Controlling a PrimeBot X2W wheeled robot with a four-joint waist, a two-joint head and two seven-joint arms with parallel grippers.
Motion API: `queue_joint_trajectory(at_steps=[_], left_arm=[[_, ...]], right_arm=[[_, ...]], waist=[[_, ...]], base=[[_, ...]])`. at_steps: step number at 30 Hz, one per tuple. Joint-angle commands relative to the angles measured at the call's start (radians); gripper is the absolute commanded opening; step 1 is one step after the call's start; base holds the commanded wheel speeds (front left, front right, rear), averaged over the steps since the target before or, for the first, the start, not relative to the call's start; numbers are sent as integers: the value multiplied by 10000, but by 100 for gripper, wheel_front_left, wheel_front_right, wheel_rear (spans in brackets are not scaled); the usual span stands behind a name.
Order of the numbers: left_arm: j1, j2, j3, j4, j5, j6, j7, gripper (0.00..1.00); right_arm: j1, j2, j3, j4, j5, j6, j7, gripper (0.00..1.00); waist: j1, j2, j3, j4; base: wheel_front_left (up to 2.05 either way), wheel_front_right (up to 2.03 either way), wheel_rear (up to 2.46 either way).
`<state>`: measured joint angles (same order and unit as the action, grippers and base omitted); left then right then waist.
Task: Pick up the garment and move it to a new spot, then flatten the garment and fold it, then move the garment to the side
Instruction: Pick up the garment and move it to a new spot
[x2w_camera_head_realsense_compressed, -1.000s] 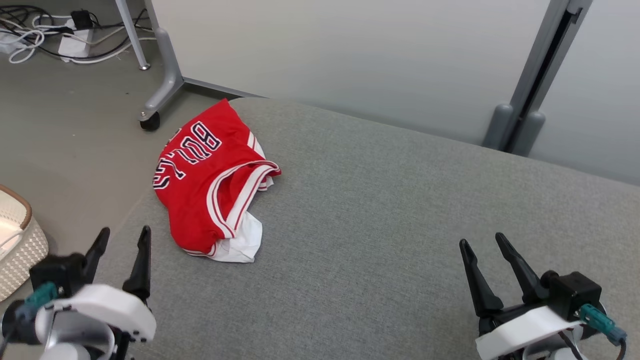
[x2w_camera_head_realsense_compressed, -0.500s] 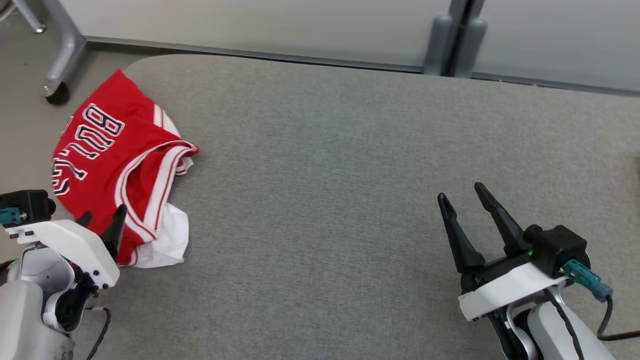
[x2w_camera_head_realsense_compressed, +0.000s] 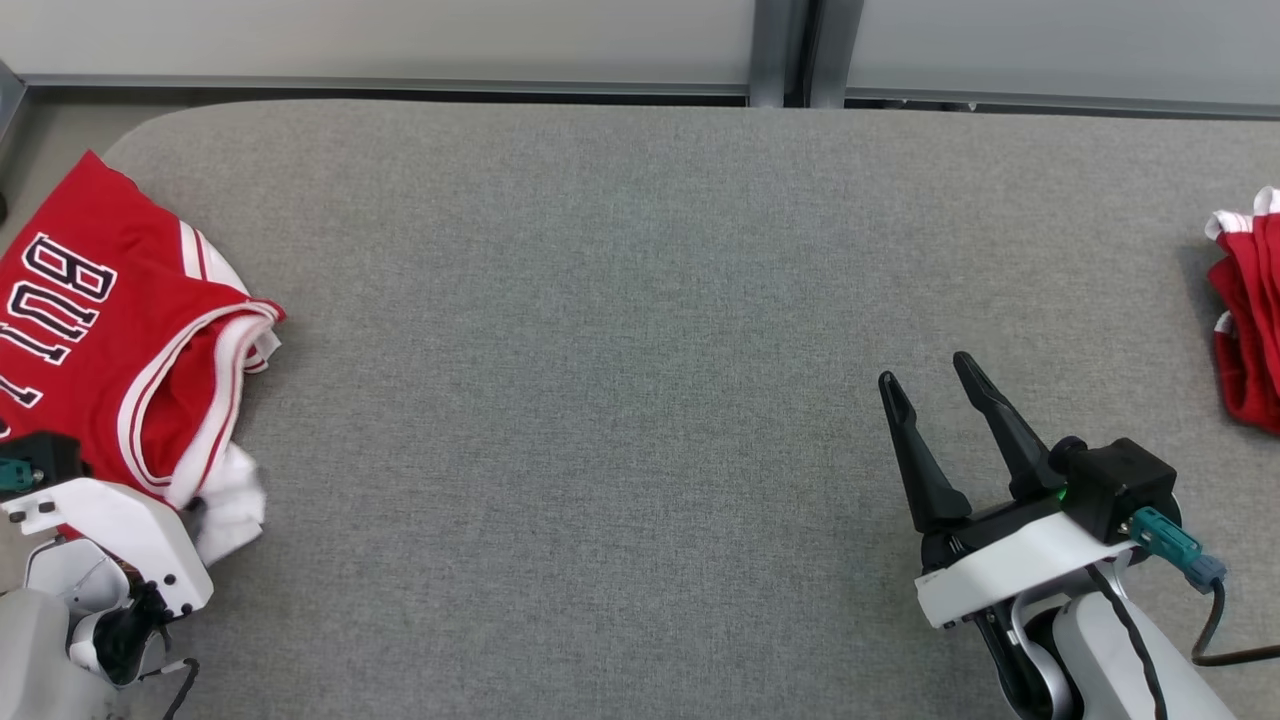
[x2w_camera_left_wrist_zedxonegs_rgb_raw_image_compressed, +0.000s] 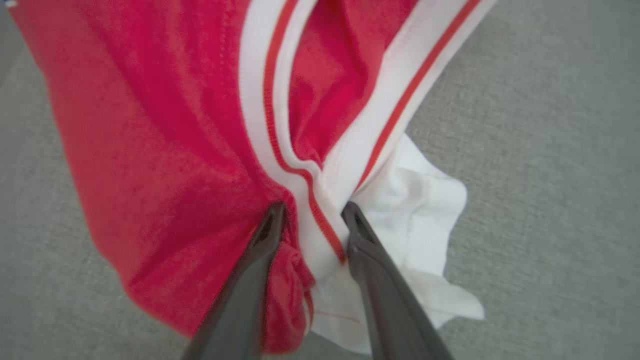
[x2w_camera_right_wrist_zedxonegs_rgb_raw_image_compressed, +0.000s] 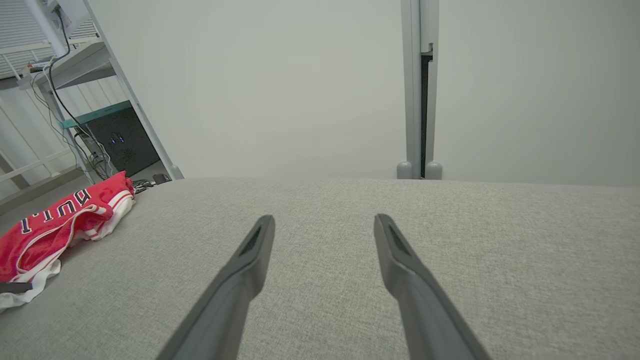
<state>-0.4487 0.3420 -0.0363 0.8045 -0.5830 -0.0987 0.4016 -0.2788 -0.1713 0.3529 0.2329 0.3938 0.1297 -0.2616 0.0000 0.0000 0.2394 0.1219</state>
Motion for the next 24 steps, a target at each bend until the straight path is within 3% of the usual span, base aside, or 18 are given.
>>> queue_joint_trajectory(at_steps=[1, 8, 14, 18, 24], left_arm=[[-11, 36, -99, 54, 134, -54, -352, 0], [-54, 474, -409, -753, 504, -168, -1162, 0], [38, 685, -839, -2833, 722, -228, -1001, 0], [293, 550, -1142, -4848, 725, -171, -630, 0], [604, -170, -1907, -7331, 809, 193, 52, 0]], right_arm=[[45, 3, -72, 24, -5, 21, -49, 100], [367, 136, -140, 159, 110, 21, -49, 100], [831, 286, -357, 208, 176, 21, -49, 100], [1090, 321, -495, 212, 164, 21, -47, 100], [1387, 214, -749, 254, 115, 21, -49, 100]], waist=[[0, 0, -169, 24], [0, 0, -964, 41], [0, 0, -1850, -137], [0, 0, -2191, -454], [0, 0, -2399, -1093]], base=[[0, 0, 0], [0, 0, 0], [0, 0, 0], [0, 0, 0], [0, 0, 0]])
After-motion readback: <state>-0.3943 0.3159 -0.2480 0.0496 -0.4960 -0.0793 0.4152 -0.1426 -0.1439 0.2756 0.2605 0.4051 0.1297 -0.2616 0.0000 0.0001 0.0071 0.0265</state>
